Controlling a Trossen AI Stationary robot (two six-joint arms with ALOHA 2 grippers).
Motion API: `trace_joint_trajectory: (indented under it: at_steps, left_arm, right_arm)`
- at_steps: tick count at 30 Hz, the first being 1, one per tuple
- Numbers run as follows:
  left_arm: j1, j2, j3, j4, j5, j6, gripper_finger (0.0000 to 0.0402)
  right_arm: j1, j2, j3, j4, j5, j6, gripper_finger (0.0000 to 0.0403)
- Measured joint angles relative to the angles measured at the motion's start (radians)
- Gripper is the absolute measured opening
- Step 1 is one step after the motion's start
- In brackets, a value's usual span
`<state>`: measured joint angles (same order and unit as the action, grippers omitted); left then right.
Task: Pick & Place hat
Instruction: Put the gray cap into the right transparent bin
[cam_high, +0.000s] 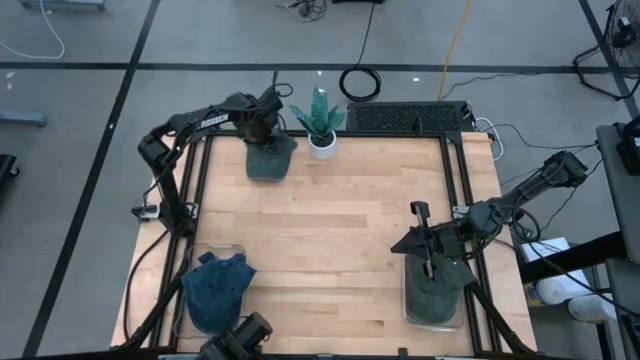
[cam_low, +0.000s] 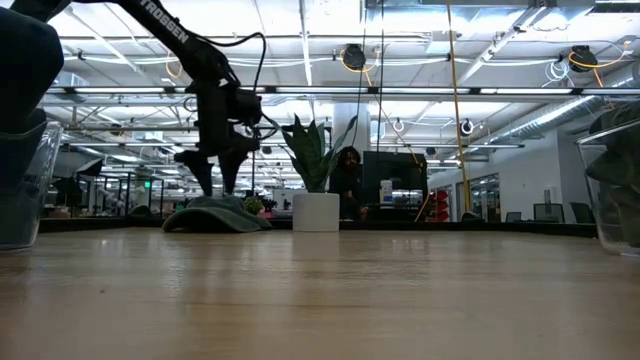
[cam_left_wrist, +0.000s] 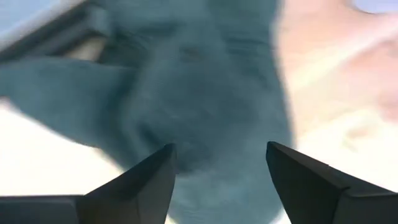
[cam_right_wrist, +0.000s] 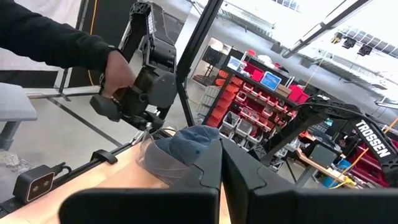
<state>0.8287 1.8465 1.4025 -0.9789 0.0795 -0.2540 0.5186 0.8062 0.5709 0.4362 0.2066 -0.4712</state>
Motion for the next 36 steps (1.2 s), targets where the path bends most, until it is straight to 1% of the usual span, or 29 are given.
trace_joint_trajectory:
  at_steps: [2,4,6,10,12,14,16,20,24,27,30,33,36]
  left_arm:
    - [-0.014,0.0,0.0,0.002,0.063,-0.014,0.0246]
    - [-0.04,0.0,0.0,0.024,0.078,-0.019,0.0238]
    - [-0.077,0.0,0.0,0.054,0.028,-0.015,0.0231]
    - [-0.129,0.0,0.0,0.1,-0.141,-0.003,0.0218]
    - [-0.125,0.0,0.0,0.103,-0.175,-0.038,0.0213]
    - [-0.115,0.0,0.0,0.104,-0.168,-0.065,0.0209]
    - [-0.106,0.0,0.0,0.104,-0.138,-0.074,0.0207]
    - [-0.105,0.002,-0.003,0.095,-0.129,-0.073,0.0214]
    - [-0.127,0.06,-0.005,0.084,-0.111,-0.076,0.0222]
    - [-0.152,0.104,0.007,0.082,-0.223,-0.091,0.0229]
    - [-0.157,0.118,0.011,0.086,-0.285,-0.117,0.0232]
    - [-0.157,0.119,0.012,0.092,-0.291,-0.131,0.0226]
    - [-0.156,0.118,0.013,0.091,-0.285,-0.123,0.0208]
  right_arm:
    - [0.0,0.0,0.0,0.0,0.0,0.003,0.0]
    - [0.0,0.0,0.0,0.0,0.0,0.001,0.0]
    - [0.0,0.0,0.0,0.0,0.0,-0.002,0.0]
    - [0.0,0.0,0.0,0.0,0.0,-0.003,0.0]
    - [0.0,0.0,0.0,0.0,0.0,-0.004,0.0]
    - [0.0,0.0,0.0,0.0,0.0,-0.002,0.0]
    - [0.0,0.0,0.0,0.0,0.0,-0.002,0.0]
    - [0.0,0.0,0.0,0.0,0.0,-0.004,0.0]
    - [0.0,0.0,0.0,0.0,0.0,-0.005,0.0]
    - [0.0,0.0,0.0,-0.001,0.0,-0.004,0.0]
    - [0.0,0.0,0.0,-0.001,0.0,-0.004,0.0]
    - [0.0,0.0,0.0,-0.001,0.0,-0.003,0.0]
    - [0.0,0.0,0.0,-0.003,0.0,-0.002,0.0]
